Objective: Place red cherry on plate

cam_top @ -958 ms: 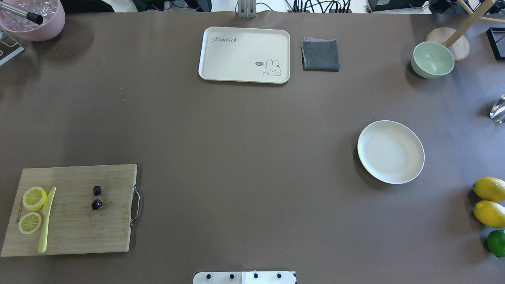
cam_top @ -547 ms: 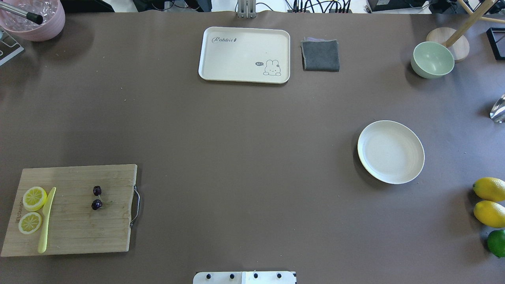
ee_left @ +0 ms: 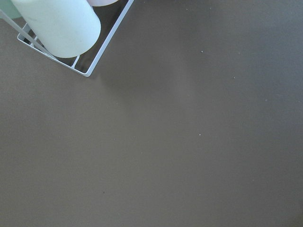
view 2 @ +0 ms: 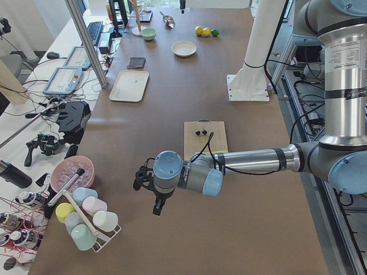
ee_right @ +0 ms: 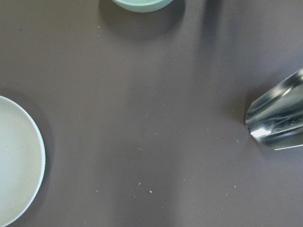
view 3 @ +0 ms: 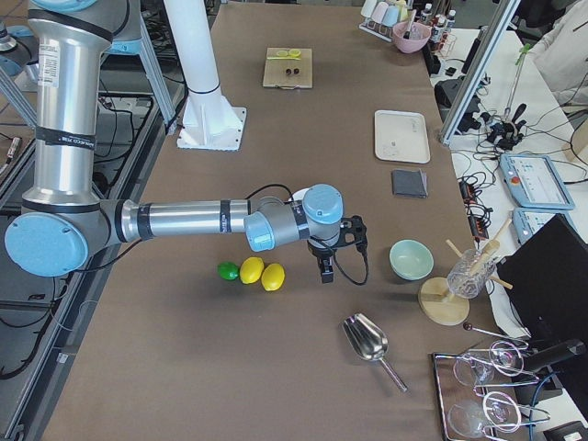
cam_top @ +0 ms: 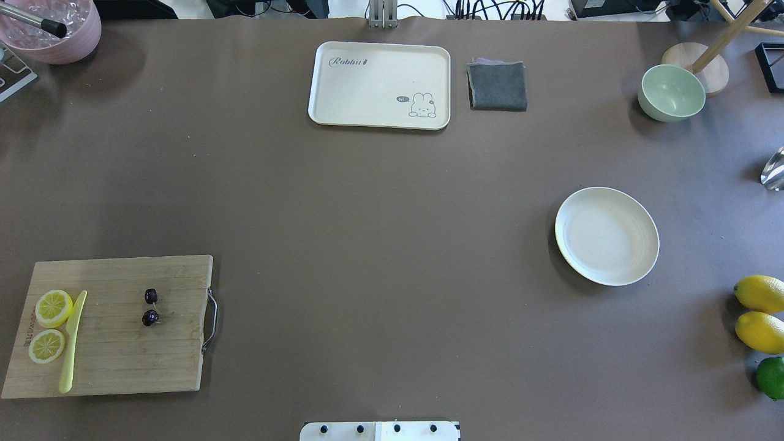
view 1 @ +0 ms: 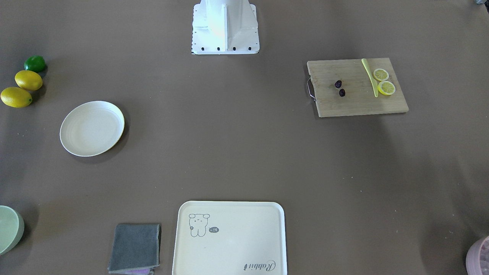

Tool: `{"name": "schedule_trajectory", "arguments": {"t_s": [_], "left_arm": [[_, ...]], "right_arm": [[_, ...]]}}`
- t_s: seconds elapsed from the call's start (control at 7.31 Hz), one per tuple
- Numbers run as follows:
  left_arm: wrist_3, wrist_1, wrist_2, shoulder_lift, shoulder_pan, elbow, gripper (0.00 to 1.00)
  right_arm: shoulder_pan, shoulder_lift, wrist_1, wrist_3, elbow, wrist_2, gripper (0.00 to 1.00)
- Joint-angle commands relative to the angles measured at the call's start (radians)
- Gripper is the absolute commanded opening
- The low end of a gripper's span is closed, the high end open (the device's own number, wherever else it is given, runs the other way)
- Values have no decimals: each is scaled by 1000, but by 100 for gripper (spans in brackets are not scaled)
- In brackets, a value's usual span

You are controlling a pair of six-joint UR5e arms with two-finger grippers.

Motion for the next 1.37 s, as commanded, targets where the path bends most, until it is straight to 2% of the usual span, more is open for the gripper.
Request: {"name": "schedule_trajectory", "arguments": {"t_s": [0.0,0.14,0.27,0.55,0.68,0.82,1.09,1.23], "left_arm": [[4,-26,1,0,1,-2,95],[1,-29,-1,0,1,-2,95],[-1,-29,1,0,1,-2,95],[-4,-29,1,0,12,1,96],[-4,-29,1,0,12,0,96],[-4,-29,1,2,12,1,96],[-4,-29,1,2,12,1,96],[-3,-29,1,2,12,0,96]], "right_arm": [[-151,16,147,280,-9,-26,96],[-239,25,242,411,-38,-112,93],[-293,36,324,460,-73,-120,90],[-367,72,376,466,-149,-139,77],[-415,91,393,468,-153,-183,70],[-427,120,392,472,-169,-185,66],[-433,148,393,524,-172,-177,65],[-439,148,393,531,-176,-177,57]]}}
